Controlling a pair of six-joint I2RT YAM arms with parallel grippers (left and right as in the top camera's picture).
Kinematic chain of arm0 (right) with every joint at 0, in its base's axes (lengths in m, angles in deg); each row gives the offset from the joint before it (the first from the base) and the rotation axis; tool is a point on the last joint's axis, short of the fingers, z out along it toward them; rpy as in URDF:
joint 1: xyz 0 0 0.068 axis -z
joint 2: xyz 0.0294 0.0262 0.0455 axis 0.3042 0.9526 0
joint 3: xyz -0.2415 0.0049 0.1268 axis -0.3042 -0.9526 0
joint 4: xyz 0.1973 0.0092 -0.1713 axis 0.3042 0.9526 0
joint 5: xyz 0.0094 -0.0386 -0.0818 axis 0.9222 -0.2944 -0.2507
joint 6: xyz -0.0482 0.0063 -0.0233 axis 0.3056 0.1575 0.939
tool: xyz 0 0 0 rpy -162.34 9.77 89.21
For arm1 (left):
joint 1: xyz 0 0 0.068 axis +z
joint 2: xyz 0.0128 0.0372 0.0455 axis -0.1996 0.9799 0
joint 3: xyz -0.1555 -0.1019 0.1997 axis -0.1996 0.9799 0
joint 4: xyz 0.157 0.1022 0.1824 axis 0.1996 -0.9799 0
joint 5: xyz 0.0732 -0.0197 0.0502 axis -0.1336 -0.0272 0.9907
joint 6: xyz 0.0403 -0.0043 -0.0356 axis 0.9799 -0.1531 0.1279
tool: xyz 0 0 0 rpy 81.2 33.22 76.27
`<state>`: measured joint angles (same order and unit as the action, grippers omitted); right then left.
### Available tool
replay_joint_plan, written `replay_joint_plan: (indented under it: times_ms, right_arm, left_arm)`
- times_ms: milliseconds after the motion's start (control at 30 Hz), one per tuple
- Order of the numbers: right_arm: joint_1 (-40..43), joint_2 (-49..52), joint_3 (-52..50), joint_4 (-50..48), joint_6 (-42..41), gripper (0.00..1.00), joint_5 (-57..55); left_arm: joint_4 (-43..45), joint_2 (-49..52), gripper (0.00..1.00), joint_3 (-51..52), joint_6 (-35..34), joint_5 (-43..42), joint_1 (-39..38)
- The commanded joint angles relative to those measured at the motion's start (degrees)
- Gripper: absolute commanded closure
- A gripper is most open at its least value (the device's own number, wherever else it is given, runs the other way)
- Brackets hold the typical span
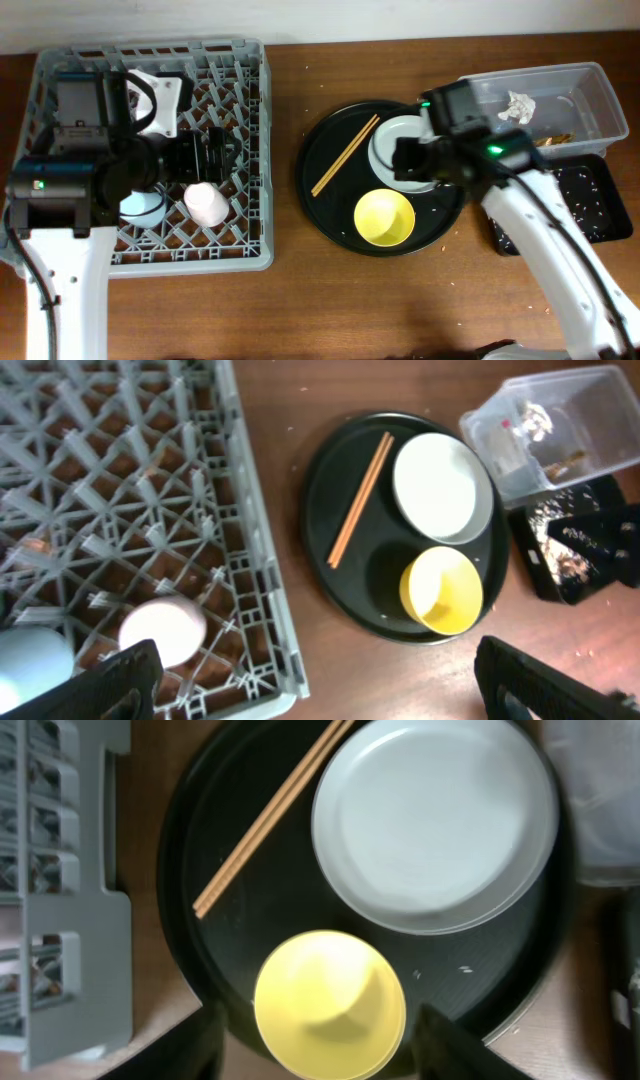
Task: Sort waste into correct bins and load items into the dishwasher rack
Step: 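Grasp the chopsticks with the left gripper and stand them in the rack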
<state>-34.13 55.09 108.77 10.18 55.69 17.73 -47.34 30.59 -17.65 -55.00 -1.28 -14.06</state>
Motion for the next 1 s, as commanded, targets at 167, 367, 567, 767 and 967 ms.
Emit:
replay_joint_plan:
  times_ms: [167,367,567,767,967]
  right_arm:
    - [7.3,-6.9,1.1,6.8,-0.6,0.31,0.6]
    - [7.5,-6.9,1.1,8.5,-0.6,0.28,0.2]
    - [7.5,-6.9,1.1,8.2,-0.6,0.27,0.2]
    - [7.5,-6.5,1.1,7.8,-0.7,0.24,0.2]
    - [7.5,-6.5,1.1,7.8,-0.6,0.23,0.2]
  left_arm:
    - [9.0,23.9,0.28,0.0,1.1,13.4,-21.5]
    - [23.1,38.7,0.45,0.0,4.4,13.9,-23.9]
    - [29.9,47.0,0.46,0.0,7.8,13.8,-25.0]
    - [32.9,48.6,0.55,0.1,12.1,15.6,-28.3]
    - [35.5,51.0,0.60,0.0,12.0,24.3,-28.4]
